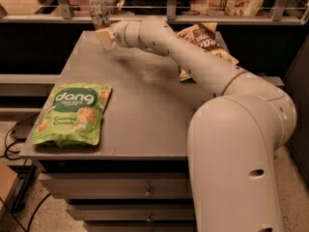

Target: Move water bottle near green rice chip bag

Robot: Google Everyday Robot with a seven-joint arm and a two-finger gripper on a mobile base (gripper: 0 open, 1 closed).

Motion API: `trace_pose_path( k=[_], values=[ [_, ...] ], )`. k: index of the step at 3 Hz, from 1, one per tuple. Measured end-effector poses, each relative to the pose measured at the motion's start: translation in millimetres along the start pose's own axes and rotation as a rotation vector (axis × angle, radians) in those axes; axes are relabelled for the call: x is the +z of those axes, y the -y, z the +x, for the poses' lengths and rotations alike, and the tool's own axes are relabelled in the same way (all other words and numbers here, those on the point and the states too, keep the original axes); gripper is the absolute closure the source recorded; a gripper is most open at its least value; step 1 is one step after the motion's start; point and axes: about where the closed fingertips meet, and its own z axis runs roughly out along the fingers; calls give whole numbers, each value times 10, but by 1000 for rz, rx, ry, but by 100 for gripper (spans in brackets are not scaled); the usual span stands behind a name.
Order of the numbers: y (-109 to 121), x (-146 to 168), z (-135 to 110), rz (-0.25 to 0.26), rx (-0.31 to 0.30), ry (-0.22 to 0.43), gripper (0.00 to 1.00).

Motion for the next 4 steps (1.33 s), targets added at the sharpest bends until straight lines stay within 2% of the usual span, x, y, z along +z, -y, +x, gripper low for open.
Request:
trace_pose_path(
  k=[1, 2, 3, 4],
  values=[
    [-3, -60, -30, -3, -16, 6, 72],
    [-73, -334, -299, -74, -59, 34, 100],
    [-185, -639, -481, -158, -80, 56, 100],
    [-322, -1132, -622, -237, -90, 54, 100]
  ],
)
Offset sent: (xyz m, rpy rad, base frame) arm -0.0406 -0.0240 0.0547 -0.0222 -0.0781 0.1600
